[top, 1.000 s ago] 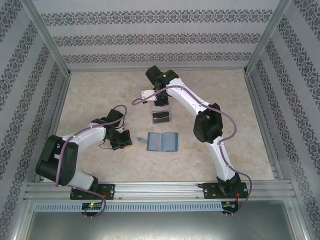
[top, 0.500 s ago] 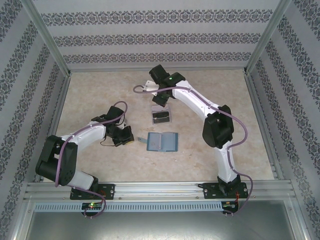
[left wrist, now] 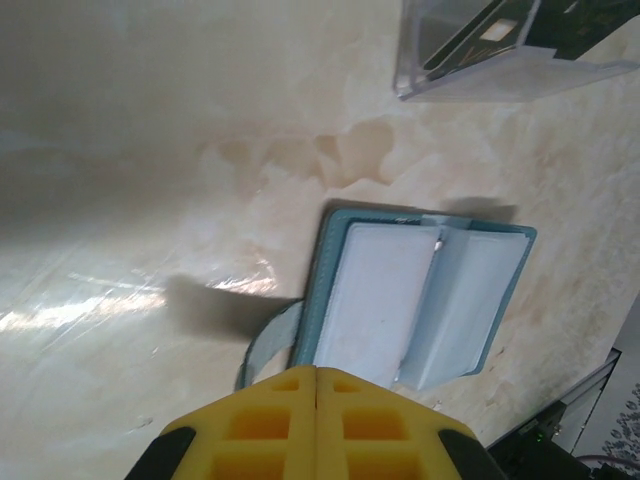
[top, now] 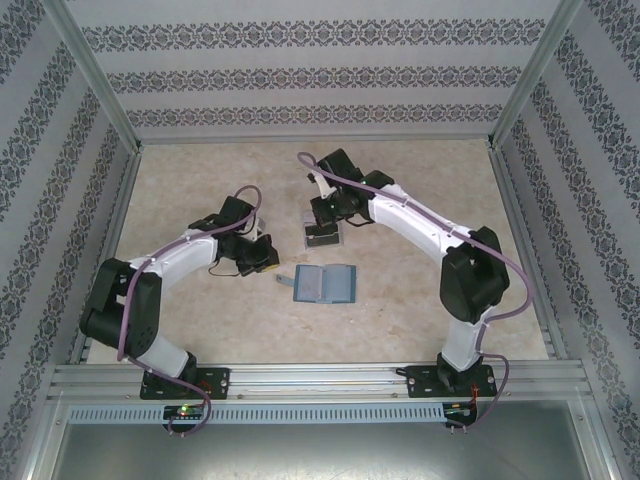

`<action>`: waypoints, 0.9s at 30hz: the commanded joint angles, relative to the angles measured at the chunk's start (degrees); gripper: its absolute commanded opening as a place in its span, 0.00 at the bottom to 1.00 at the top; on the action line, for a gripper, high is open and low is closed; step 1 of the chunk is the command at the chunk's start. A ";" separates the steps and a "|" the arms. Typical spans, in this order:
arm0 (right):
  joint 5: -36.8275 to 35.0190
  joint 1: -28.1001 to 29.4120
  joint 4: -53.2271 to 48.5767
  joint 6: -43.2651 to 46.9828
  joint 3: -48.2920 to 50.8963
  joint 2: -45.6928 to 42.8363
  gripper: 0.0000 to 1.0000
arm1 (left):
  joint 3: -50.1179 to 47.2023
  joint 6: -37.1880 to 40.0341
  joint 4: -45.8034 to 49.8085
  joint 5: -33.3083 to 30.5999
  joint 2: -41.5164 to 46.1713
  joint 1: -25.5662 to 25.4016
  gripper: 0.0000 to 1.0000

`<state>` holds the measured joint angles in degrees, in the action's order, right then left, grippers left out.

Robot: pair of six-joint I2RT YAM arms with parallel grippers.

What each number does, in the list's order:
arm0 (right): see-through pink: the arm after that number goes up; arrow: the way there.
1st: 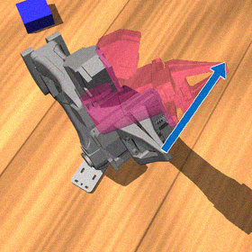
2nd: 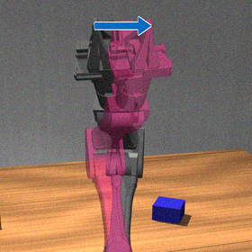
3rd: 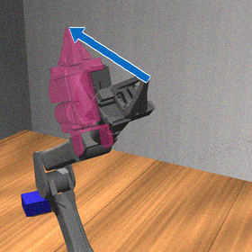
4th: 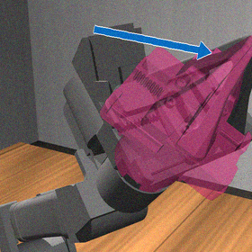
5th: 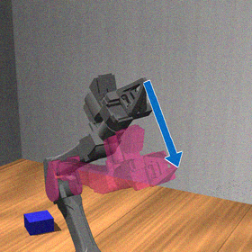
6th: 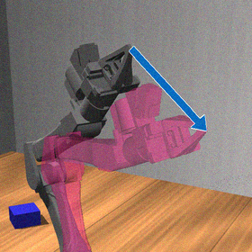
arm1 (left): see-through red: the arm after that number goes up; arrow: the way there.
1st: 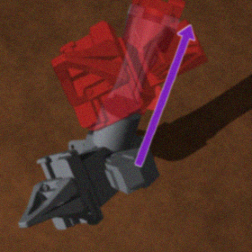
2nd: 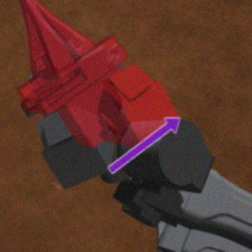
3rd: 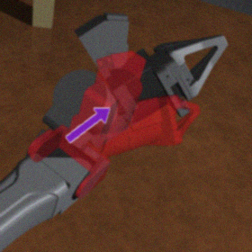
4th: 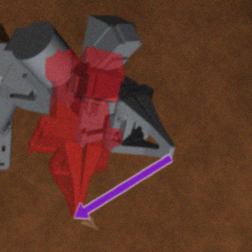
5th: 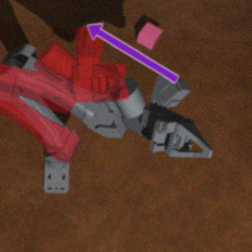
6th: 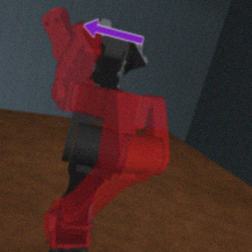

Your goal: Take the credit cards out of the card holder

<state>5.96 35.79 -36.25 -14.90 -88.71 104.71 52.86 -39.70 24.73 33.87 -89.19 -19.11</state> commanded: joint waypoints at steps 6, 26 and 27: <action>9.91 0.86 6.68 -21.42 10.90 -4.29 0.00 | 4.64 2.04 -0.57 2.06 -5.28 -3.59 0.00; 17.16 6.21 15.87 -31.55 21.65 -0.76 0.00 | 3.10 4.02 0.23 -1.00 -12.84 -5.76 0.00; 17.09 6.31 15.71 -31.56 21.48 -0.44 0.00 | 2.80 4.18 0.26 -1.18 -13.01 -5.70 0.00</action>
<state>22.26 41.54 -20.43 -45.19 -67.70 102.78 56.90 -37.43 24.75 33.98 -101.58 -24.05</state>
